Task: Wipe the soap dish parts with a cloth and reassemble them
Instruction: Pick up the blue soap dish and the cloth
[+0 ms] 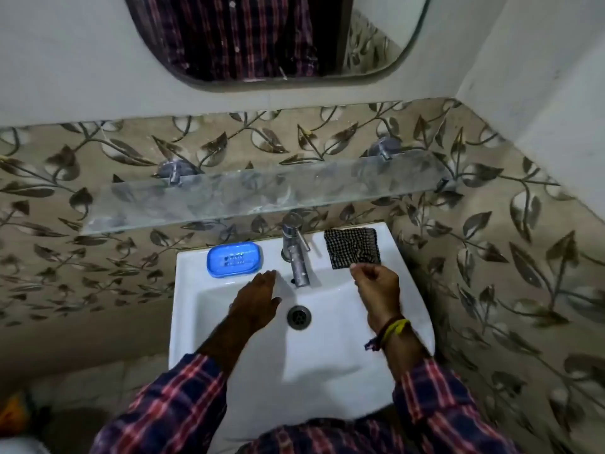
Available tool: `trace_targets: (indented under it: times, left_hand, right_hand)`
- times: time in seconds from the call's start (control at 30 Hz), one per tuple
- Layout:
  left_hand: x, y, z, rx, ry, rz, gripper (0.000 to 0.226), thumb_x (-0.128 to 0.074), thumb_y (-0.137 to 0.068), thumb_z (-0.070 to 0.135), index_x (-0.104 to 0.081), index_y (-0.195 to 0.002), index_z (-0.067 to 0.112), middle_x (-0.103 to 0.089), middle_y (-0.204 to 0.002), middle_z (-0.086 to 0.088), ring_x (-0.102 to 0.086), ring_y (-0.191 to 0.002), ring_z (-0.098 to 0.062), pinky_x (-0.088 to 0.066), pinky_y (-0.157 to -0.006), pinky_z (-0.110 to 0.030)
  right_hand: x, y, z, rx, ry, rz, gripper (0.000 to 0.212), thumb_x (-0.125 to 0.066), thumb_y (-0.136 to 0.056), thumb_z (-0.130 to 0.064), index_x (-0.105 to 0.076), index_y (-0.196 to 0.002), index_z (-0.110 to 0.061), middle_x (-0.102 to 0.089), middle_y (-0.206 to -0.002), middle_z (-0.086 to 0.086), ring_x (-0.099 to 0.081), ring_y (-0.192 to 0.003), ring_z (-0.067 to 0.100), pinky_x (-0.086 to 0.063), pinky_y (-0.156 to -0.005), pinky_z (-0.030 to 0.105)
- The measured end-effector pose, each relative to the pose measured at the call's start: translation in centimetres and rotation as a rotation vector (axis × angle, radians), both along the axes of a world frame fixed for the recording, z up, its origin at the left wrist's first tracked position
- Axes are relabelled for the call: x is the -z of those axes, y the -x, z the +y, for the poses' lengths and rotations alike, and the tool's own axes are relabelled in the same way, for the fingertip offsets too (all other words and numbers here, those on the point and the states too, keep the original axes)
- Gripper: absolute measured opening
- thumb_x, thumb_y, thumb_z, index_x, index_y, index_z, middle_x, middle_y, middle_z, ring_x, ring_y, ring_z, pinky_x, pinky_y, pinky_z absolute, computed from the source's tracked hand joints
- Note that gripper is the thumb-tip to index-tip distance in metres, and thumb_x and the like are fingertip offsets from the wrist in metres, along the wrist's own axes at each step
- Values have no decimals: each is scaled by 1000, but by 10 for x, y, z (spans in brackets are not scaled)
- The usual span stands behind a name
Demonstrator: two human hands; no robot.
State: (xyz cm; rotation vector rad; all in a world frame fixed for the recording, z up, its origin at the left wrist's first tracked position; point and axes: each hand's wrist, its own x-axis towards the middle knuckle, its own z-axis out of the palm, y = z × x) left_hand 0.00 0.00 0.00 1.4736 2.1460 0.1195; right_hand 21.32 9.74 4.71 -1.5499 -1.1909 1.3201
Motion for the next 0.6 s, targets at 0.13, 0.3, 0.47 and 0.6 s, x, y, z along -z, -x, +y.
trace_targets:
  times: [0.13,0.3,0.47,0.6]
  left_hand:
    - [9,-5,5,-138,8,-5,65,-45,-107,30,-13,-162,18,-17,-170,-4,-19,-156,-22,-17,-126,-37]
    - [15,-5,7,-164,83,-55,69,-50,-105,25,-10,-162,23,-7,-171,0,-11,-157,-20,-19,-125,-40]
    - [11,3,6,-168,114,-102,71,-52,-104,23,-11,-162,29,-5,-171,3,-12,-157,-19,-20,-125,-43]
    - [12,6,4,-139,107,-81,71,-52,-104,21,-11,-162,30,-6,-171,5,-10,-157,-17,-20,-125,-42]
  right_hand:
    - [7,-4,47,-16,-81,-222,16,-74,-84,-18,-73,-76,-4,-71,-76,9,-67,-80,28,-52,-75,30]
    - [27,3,106,-94,-100,-495,30,-70,-84,-28,-73,-94,1,-73,-97,22,-69,-93,39,-56,-81,45]
    - [43,23,138,-225,-48,-708,56,-78,-77,-37,-64,-120,-3,-62,-125,22,-57,-118,42,-48,-97,51]
    - [47,22,146,-239,143,-778,77,-85,-69,-43,-53,-129,-6,-49,-137,22,-46,-128,43,-38,-104,54]
